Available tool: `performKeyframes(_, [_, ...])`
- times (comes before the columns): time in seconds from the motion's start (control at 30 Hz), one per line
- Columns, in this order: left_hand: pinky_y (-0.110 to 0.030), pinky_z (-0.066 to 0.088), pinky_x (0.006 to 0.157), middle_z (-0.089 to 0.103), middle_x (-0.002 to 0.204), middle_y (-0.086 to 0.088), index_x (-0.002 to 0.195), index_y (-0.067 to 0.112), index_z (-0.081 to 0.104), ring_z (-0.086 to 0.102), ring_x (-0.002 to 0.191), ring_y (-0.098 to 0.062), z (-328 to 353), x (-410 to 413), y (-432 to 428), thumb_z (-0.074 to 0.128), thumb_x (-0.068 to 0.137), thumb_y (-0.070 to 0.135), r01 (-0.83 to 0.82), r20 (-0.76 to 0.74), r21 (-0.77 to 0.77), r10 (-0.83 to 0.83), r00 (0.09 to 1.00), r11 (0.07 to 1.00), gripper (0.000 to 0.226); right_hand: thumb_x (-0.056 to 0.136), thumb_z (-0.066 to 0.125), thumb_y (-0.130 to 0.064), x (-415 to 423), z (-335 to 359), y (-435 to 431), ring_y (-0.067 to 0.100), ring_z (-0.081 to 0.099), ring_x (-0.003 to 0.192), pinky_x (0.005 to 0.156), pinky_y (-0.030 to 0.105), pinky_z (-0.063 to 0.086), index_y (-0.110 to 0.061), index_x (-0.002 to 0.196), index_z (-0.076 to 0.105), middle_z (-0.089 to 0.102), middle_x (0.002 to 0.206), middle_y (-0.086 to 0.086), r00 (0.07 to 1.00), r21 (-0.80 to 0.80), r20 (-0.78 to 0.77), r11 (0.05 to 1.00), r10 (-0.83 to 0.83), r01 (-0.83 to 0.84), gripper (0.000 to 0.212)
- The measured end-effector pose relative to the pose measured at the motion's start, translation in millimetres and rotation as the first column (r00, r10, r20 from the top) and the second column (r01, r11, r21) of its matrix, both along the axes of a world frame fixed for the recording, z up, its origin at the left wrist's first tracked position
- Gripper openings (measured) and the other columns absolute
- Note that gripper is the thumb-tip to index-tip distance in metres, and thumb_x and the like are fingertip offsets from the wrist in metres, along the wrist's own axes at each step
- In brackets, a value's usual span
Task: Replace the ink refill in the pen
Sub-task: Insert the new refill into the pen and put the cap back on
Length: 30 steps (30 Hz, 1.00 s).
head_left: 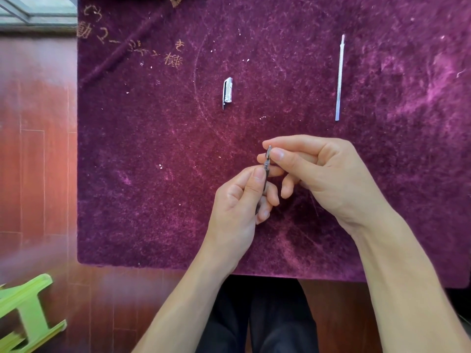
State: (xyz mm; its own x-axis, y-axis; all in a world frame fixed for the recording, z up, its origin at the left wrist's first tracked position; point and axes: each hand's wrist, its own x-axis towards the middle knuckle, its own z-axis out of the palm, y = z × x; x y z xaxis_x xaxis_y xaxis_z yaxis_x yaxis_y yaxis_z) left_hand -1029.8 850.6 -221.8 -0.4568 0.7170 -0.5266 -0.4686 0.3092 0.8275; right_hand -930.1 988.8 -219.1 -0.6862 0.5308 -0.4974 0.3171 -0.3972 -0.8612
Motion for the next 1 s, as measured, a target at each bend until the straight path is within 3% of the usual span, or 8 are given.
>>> performKeyframes(0.2, [-0.015, 0.038, 0.049, 0.058, 0.058, 0.010, 0.086, 0.010, 0.066, 0.045, 0.050, -0.007, 4, 3, -1, 0.041, 0.109, 0.029, 0.028, -0.034, -0.016, -0.029, 0.999, 0.999, 0.039, 0.100, 0.074, -0.016, 5, -2, -1, 0.009, 0.071, 0.059, 0.065, 0.017, 0.058, -0.019, 0.109, 0.082, 0.085, 0.093, 0.005, 1.000, 0.029, -0.006, 0.999, 0.023, -0.023, 0.012])
performKeyframes(0.37, [-0.016, 0.040, 0.051, 0.057, 0.057, 0.010, 0.087, 0.010, 0.067, 0.044, 0.050, -0.007, 5, 2, 0, 0.040, 0.109, 0.028, 0.031, -0.038, -0.017, -0.032, 0.999, 0.999, 0.039, 0.102, 0.071, -0.021, 6, -6, -3, -0.004, 0.066, 0.067, 0.062, 0.007, 0.049, -0.020, 0.105, 0.082, 0.081, 0.083, -0.010, 0.995, 0.061, 0.042, 0.993, 0.096, -0.098, 0.011])
performKeyframes(0.57, [-0.016, 0.039, 0.049, 0.057, 0.059, 0.009, 0.095, 0.007, 0.068, 0.044, 0.051, -0.006, 4, 1, -2, 0.040, 0.109, 0.028, 0.026, 0.028, 0.002, -0.026, 0.999, 1.000, 0.038, 0.105, 0.064, -0.013, 3, -1, 0, -0.009, 0.069, 0.075, 0.065, 0.005, 0.049, -0.021, 0.103, 0.078, 0.078, 0.081, -0.020, 0.977, 0.087, 0.038, 0.973, 0.210, -0.213, 0.016])
performKeyframes(0.73, [-0.013, 0.038, 0.047, 0.056, 0.062, 0.003, 0.105, -0.005, 0.067, 0.043, 0.049, -0.005, 2, 0, -3, 0.040, 0.109, 0.030, 0.020, 0.078, 0.015, -0.021, 0.997, 1.000, 0.043, 0.106, 0.064, -0.014, 0, 6, 6, 0.000, 0.068, 0.083, 0.082, 0.025, 0.058, -0.024, 0.102, 0.077, 0.077, 0.090, -0.017, 0.952, 0.124, 0.085, 0.945, 0.293, -0.302, 0.017])
performKeyframes(0.87, [-0.012, 0.039, 0.048, 0.057, 0.060, 0.007, 0.105, 0.002, 0.069, 0.043, 0.049, -0.004, 2, -2, -4, 0.041, 0.108, 0.030, 0.011, 0.082, 0.012, -0.012, 0.997, 1.000, 0.040, 0.104, 0.067, -0.025, -1, 4, 8, 0.026, 0.068, 0.082, 0.082, 0.042, 0.059, -0.031, 0.106, 0.079, 0.079, 0.096, -0.006, 0.940, 0.189, 0.133, 0.924, 0.313, -0.334, 0.014])
performKeyframes(0.93, [-0.012, 0.038, 0.048, 0.058, 0.058, 0.010, 0.100, 0.010, 0.069, 0.043, 0.049, -0.004, 3, -3, -5, 0.040, 0.109, 0.031, 0.014, 0.080, 0.018, -0.015, 0.997, 1.000, 0.037, 0.104, 0.068, -0.026, -1, 4, 9, 0.024, 0.069, 0.081, 0.075, 0.035, 0.060, -0.034, 0.112, 0.079, 0.080, 0.099, -0.005, 0.942, 0.187, 0.112, 0.925, 0.316, -0.332, 0.016])
performKeyframes(1.0, [-0.012, 0.038, 0.048, 0.058, 0.059, 0.010, 0.098, 0.011, 0.068, 0.043, 0.049, -0.004, 4, -4, -4, 0.039, 0.109, 0.031, 0.013, 0.080, 0.022, -0.015, 0.997, 1.000, 0.036, 0.106, 0.064, -0.020, -2, 2, 9, 0.001, 0.069, 0.081, 0.076, 0.018, 0.056, -0.031, 0.118, 0.078, 0.078, 0.095, -0.017, 0.948, 0.154, 0.061, 0.935, 0.312, -0.318, 0.021])
